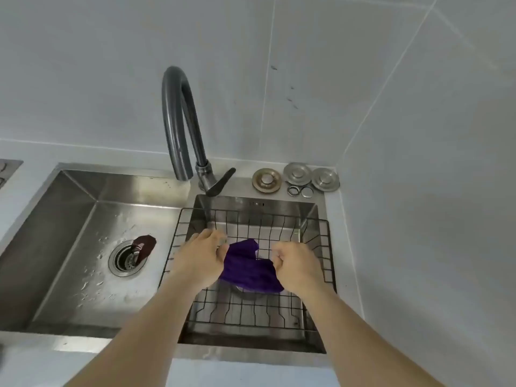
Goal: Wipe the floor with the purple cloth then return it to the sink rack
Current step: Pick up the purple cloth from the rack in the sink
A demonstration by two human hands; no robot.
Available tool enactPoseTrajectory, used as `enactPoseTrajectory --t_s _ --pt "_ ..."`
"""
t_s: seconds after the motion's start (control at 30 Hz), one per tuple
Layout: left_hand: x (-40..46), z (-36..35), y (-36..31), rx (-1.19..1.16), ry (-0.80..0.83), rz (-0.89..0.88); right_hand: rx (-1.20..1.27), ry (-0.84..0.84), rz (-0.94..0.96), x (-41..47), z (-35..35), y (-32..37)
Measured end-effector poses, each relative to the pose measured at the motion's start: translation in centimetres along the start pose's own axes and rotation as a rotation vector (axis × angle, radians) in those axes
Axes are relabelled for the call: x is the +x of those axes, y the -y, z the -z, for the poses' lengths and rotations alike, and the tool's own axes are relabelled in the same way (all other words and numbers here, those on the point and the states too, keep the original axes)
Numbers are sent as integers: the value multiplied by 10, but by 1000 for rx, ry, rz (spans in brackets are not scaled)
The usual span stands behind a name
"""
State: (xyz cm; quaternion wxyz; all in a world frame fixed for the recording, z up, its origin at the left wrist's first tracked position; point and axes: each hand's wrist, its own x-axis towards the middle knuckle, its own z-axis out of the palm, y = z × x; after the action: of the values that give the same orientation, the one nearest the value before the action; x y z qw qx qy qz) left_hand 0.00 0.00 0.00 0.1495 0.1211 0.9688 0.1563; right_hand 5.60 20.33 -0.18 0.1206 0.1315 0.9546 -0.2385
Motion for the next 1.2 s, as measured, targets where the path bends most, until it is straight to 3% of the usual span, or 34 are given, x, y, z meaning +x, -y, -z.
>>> enactPoseTrajectory --t_s 0.3,0.43,0.6,0.87,1.2 --pt "53 -52 8 31 157 194 -104 18 -18 55 -51 -9" --pt "63 -58 8 8 204 268 -169 97 -15 57 -63 -20" --pt "66 -52 10 -37 275 331 -224 78 23 56 -65 -21" --pt "43 -30 12 -177 23 206 -124 -30 -28 42 -41 -22" --pt "-20 50 7 -229 -326 29 -52 -432 9 -35 31 19"
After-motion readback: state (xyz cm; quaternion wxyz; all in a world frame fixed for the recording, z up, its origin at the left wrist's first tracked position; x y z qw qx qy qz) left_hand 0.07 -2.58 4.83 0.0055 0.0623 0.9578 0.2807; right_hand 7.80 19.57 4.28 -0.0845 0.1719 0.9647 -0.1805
